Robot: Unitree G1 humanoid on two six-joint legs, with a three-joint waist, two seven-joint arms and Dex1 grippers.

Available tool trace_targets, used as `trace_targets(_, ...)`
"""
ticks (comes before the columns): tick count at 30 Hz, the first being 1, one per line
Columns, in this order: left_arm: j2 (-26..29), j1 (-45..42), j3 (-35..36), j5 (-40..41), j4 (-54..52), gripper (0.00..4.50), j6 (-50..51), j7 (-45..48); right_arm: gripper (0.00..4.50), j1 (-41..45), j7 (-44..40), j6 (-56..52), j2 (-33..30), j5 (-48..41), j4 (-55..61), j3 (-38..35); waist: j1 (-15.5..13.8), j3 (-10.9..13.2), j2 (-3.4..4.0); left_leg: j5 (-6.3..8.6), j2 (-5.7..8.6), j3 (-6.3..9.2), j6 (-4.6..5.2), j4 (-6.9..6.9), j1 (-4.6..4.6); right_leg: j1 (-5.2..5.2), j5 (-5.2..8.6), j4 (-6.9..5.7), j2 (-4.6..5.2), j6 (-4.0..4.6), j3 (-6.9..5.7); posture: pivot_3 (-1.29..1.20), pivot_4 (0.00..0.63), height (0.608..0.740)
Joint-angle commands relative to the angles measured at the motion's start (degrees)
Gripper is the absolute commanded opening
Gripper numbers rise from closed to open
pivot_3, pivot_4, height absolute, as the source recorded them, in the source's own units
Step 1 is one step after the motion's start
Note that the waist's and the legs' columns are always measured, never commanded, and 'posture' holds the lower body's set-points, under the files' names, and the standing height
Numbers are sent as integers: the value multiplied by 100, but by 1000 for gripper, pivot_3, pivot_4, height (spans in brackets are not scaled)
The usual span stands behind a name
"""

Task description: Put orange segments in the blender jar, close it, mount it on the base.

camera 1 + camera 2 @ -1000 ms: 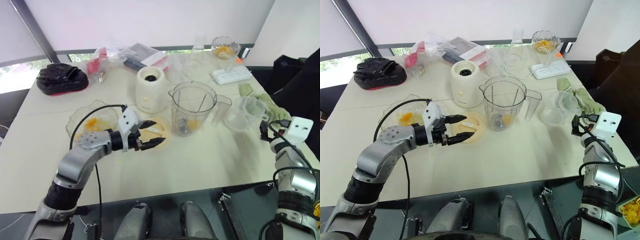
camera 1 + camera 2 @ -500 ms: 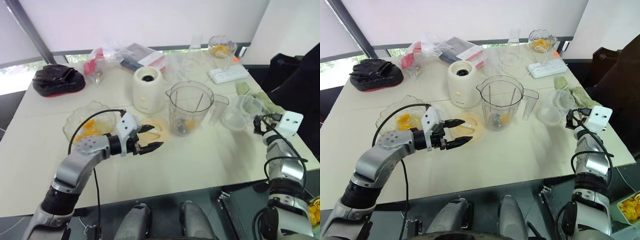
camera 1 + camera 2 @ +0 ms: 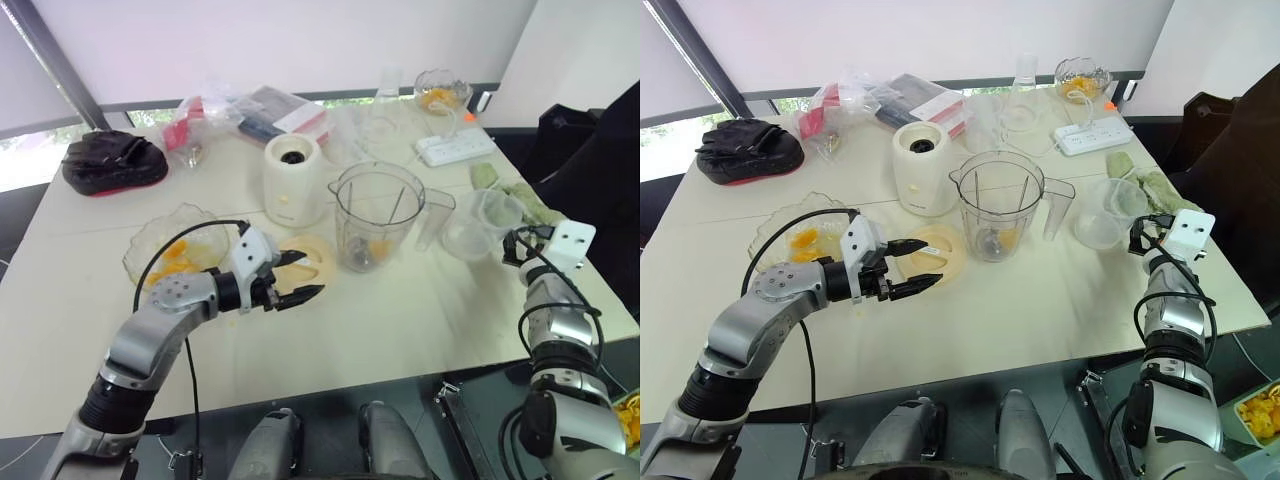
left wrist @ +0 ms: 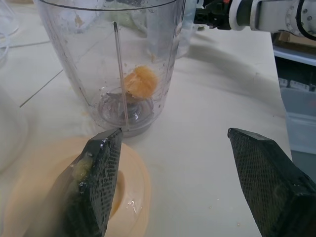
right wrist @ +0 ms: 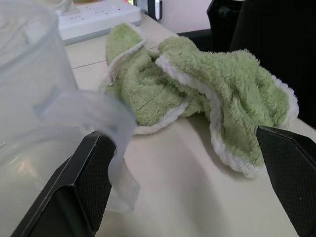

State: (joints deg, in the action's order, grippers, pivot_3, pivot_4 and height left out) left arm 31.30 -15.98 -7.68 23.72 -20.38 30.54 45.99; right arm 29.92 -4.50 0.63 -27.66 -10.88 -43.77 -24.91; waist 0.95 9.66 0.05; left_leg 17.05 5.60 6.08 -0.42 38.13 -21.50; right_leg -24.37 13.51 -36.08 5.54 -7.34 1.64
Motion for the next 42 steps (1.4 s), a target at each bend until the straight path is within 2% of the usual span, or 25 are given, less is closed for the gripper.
trace_targets(1, 30, -2, 98, -32, -172, 3524, -135, -18, 4500, 145, 98, 289, -176, 25, -115, -38, -7, 0, 0, 0, 0, 0, 0, 0, 0, 0, 0, 0, 0, 0, 0, 0, 150, 740)
trace_targets(2, 28, -6, 93, -36, -168, 3524, -143, -15, 4500, 148, 118, 324, -188, 24, -156, -41, -9, 0, 0, 0, 0, 0, 0, 0, 0, 0, 0, 0, 0, 0, 0, 0, 150, 740)
trace_targets(5, 22, -26, 78, -51, -139, 3583, -172, 3, 3570, 159, 112, 409, -220, 11, -262, -37, -14, 0, 0, 0, 0, 0, 0, 0, 0, 0, 0, 0, 0, 0, 0, 0, 150, 740)
trace_targets(6, 20, -31, 74, -56, -131, 3583, -179, 11, 3150, 163, 107, 434, -228, 9, -288, -33, -14, 0, 0, 0, 0, 0, 0, 0, 0, 0, 0, 1, 0, 0, 0, 0, 150, 740)
trace_targets(10, 27, -73, 59, -82, -62, 3583, -222, 59, 962, 199, 116, 524, -238, 6, -387, -17, -13, 0, 0, 0, 0, 0, -1, 0, -1, 0, 0, 1, 1, 0, 0, 0, 150, 740)
trace_targets(11, 31, -85, 59, -86, -44, 3583, -229, 71, 278, 212, 102, 544, -239, 3, -418, -13, -14, 0, 0, 0, 0, 0, -1, 0, -1, 0, 0, 1, 1, 0, 0, 0, 150, 740)
trace_targets(12, 30, -95, 57, -89, -37, 3583, -232, 74, 68, 219, 92, 559, -242, -1, -447, -11, -10, 0, 0, 0, 0, 0, -1, 0, -1, 0, 0, 1, 0, 0, 0, 0, 150, 740)
trace_targets(21, 44, -110, 69, -95, -46, 3583, -218, 71, 68, 144, 60, 635, -191, -169, -372, -85, -22, 0, -1, -1, 1, 2, -1, 0, 1, 4, 0, 2, 0, 0, 0, 0, 150, 740)
trace_targets(32, 97, -73, 178, -33, 20, 3583, -203, 67, 68, -122, 537, -472, 139, -563, 2551, -84, -1, 11, 21, -1, 0, 1, -1, -3, -2, -7, 0, -2, 0, 0, 1, 0, 150, 740)
trace_targets(37, 106, -141, 172, -20, 102, 3583, -207, 106, 68, 129, 428, -1244, -246, -456, 3641, 136, -17, 14, 26, -1, -1, 1, -1, -4, -2, -6, 0, -1, 0, 0, 1, 0, 150, 740)
trace_targets(42, 51, -249, 116, -70, 240, 3583, -266, 136, 68, 468, 41, -1895, -683, -434, 4243, 470, -21, 16, 28, 0, -1, 1, 0, -4, -4, -9, 0, -1, 0, 0, 0, 0, 150, 740)
